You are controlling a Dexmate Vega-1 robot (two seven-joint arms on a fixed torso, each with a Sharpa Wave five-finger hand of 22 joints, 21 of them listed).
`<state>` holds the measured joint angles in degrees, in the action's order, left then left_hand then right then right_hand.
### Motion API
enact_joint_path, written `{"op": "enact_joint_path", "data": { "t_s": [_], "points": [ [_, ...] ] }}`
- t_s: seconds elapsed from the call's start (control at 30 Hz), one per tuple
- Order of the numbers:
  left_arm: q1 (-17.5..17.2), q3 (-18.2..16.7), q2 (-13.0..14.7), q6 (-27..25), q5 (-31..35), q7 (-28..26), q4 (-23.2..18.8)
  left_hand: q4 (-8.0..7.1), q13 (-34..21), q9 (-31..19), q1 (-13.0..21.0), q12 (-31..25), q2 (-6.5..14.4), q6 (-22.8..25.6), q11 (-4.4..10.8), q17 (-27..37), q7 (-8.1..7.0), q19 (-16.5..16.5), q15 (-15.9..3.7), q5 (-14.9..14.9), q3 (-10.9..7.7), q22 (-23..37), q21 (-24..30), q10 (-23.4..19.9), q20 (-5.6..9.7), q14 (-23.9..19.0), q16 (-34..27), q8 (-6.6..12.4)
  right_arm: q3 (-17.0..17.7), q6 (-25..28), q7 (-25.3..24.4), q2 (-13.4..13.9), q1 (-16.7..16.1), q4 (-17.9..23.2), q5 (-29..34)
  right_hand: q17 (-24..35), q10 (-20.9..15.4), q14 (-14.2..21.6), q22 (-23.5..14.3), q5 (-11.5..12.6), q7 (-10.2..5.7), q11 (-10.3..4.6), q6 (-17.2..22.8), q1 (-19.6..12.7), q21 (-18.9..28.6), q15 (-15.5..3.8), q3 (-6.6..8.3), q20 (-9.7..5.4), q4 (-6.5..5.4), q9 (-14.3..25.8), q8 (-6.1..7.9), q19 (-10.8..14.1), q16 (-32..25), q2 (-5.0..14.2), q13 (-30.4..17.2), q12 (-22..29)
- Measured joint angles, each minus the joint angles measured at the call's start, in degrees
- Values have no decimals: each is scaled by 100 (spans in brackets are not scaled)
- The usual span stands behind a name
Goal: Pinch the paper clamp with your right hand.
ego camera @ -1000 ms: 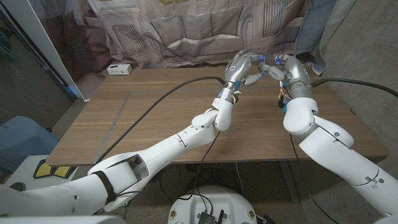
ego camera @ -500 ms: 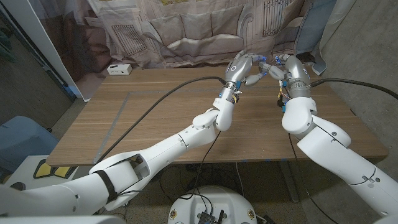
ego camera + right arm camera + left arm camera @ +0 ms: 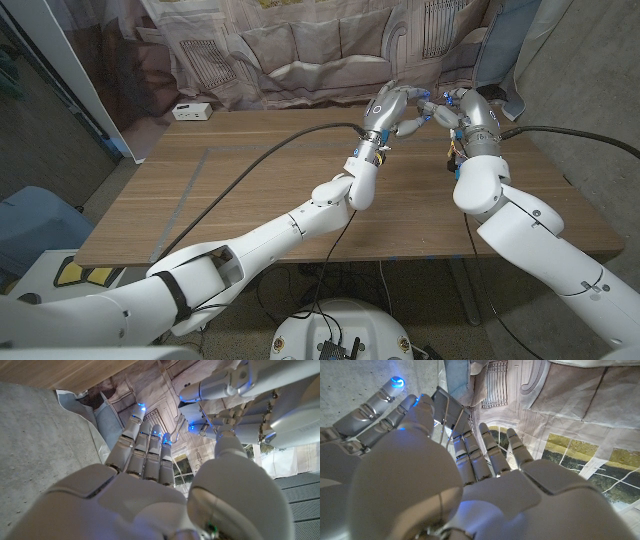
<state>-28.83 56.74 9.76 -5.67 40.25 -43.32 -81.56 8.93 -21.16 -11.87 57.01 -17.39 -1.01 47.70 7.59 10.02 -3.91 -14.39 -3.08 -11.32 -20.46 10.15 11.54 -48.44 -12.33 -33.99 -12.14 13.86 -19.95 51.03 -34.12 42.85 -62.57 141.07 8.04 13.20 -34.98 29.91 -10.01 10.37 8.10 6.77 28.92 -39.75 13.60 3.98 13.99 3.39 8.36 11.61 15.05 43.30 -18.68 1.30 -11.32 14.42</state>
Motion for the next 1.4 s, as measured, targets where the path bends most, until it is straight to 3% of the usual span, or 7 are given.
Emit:
{"op": "enact_joint_path", "data": {
  "t_s": [0.43,1.0,1.4],
  "points": [
    [42,58,-47,-49,28,-27,65,7,-30,0,0,33,0,-1,8,-18,-1,-23,-30,1,7,11,0,-8,-23,-30,0,-6,62,45,54,15,14,13,-114,29,-312,104,0,0,-77,-94,298,-102,-9,-104,11,-47,12,0,87,47,-41,102,0,44],
    [70,105,-58,-127,59,2,73,16,-53,0,-38,65,38,32,9,-18,32,-67,-8,3,16,13,0,-8,5,-52,0,-12,138,-11,-11,17,-22,-8,-167,107,-782,563,1,-18,-279,-237,722,-434,18,-398,94,-255,68,-2,173,420,-261,292,0,127],
    [73,104,-56,-129,11,44,59,24,-66,0,-38,87,38,32,-22,-18,31,-98,-8,9,24,13,0,-40,-26,-52,28,-19,178,-143,-53,23,-52,-51,-189,176,-1110,788,-27,-25,-280,-298,990,-599,60,-562,88,-314,73,27,234,568,-401,354,0,191]
  ]
}}
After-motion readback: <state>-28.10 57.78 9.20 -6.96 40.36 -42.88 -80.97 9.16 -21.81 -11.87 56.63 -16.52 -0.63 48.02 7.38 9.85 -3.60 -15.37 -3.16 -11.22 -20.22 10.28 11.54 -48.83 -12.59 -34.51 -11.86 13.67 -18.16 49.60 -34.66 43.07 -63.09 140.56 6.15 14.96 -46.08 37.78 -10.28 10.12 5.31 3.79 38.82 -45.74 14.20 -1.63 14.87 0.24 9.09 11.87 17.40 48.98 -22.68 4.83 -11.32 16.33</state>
